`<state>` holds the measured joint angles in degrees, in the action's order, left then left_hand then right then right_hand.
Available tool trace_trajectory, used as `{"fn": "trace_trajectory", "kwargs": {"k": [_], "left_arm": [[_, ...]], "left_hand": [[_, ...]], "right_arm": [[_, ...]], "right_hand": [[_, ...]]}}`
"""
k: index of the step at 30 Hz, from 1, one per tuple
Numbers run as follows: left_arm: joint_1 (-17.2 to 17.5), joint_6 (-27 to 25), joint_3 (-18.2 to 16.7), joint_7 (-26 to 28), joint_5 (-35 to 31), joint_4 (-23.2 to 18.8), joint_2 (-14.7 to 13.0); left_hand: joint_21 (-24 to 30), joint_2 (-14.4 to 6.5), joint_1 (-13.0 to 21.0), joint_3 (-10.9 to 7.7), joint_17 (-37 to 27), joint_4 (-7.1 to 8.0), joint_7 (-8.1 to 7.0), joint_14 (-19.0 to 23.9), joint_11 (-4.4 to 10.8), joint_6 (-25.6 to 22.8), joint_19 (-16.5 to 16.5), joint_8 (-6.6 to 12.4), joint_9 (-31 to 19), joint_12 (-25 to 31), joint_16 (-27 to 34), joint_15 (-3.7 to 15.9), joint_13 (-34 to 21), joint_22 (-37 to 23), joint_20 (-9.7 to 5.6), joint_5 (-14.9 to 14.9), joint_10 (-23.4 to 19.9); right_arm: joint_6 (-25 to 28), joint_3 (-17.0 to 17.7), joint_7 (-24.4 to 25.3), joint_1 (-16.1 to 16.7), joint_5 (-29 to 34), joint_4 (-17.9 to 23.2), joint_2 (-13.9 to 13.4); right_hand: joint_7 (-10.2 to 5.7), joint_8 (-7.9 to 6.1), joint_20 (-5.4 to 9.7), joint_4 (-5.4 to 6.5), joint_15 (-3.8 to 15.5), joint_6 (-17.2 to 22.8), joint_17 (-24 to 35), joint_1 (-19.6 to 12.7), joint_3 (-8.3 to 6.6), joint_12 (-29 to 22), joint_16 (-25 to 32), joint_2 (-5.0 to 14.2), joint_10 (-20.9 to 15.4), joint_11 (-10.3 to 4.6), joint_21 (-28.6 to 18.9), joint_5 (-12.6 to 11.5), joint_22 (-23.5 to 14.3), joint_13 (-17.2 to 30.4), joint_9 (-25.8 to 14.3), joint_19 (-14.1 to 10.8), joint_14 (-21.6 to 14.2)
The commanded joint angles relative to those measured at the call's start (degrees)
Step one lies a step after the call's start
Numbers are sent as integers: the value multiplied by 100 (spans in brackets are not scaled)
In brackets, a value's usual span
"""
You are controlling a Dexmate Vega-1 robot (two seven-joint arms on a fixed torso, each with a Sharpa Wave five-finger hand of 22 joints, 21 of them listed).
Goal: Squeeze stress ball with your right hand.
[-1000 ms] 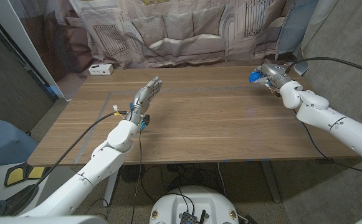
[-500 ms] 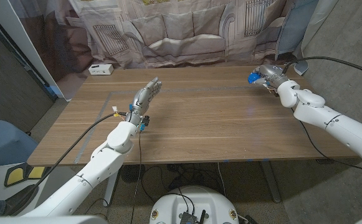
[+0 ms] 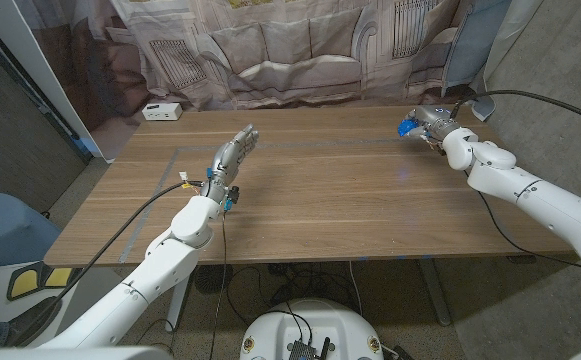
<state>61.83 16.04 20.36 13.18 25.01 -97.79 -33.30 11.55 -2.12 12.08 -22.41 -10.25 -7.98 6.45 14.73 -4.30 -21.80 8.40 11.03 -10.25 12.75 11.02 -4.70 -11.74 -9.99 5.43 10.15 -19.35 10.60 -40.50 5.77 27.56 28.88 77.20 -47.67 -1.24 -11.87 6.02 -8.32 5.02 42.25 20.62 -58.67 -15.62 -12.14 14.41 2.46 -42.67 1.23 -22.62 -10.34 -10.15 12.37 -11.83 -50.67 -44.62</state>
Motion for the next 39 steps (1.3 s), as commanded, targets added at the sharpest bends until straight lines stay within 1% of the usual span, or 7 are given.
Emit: {"fn": "trace_trajectory", "kwargs": {"k": [1,5,17,29,35,38,39], "left_arm": [[10,15,0,-5,-9,0,5],[18,-1,-2,-5,-4,-19,-2],[30,-48,-10,23,-31,-102,-27],[7,-22,-8,20,-30,-66,2],[-18,-29,-2,25,-45,-52,8],[-24,-1,-7,23,-38,-31,24],[-26,11,-5,16,-39,-19,25]], "left_hand": [[-10,-1,37,-40,-12,3,-11,64,-11,-44,24,-6,-19,-11,-3,17,-12,-25,-45,-4,-18],[-10,-1,38,-41,-12,3,-11,66,24,-46,26,-6,-19,-12,-3,12,-12,-25,-49,-4,-18],[-13,-1,41,-42,-12,3,-4,61,3,-49,22,-6,-19,-13,-7,7,-12,-25,-44,-4,-19],[-14,0,43,-42,-12,4,-11,60,7,-48,25,-9,-19,-15,-9,8,-12,-25,-44,-4,-20],[-15,0,44,-43,-12,5,-7,60,-6,-48,25,-9,-19,-17,-9,10,-12,-25,-43,-4,-18],[-15,0,45,-43,-13,5,-7,62,14,-43,25,-12,-19,-14,-9,7,-12,-26,-45,-4,-25],[-14,0,45,-43,-12,5,-9,64,-5,-44,28,-12,-19,-16,-8,7,-12,-26,-47,-4,-21]], "right_arm": [[68,-145,-88,-150,-36,-246,107],[83,-201,-98,-193,-35,-339,145],[115,-384,-141,-355,-56,-688,284],[226,-532,-222,-526,-78,-971,379],[208,-607,-156,-591,-86,-1144,438],[264,-669,-194,-642,-63,-1216,476],[281,-690,-229,-666,-65,-1249,493]], "right_hand": [[20,-11,-6,33,209,4,25,31,-22,12,27,46,0,17,36,-37,-7,12,-16,-35,-11],[13,-10,-11,41,196,3,27,49,-15,14,27,48,4,29,39,-37,-7,12,-15,-36,-10],[22,-12,-19,54,204,11,35,78,-4,8,36,60,-12,23,42,-37,-8,11,-15,-48,-22],[32,12,-30,43,170,-50,45,80,6,24,20,63,31,21,70,-39,-8,11,-15,-11,38],[31,9,-42,41,200,-44,23,92,5,20,-1,54,22,38,75,-41,-8,11,-15,-13,40],[25,8,-45,43,203,-42,17,98,5,19,-10,52,22,38,78,-41,-8,10,-15,-11,47],[22,8,-43,52,198,-43,16,112,7,28,-17,58,44,22,82,-42,-7,10,-15,-7,61]]}}
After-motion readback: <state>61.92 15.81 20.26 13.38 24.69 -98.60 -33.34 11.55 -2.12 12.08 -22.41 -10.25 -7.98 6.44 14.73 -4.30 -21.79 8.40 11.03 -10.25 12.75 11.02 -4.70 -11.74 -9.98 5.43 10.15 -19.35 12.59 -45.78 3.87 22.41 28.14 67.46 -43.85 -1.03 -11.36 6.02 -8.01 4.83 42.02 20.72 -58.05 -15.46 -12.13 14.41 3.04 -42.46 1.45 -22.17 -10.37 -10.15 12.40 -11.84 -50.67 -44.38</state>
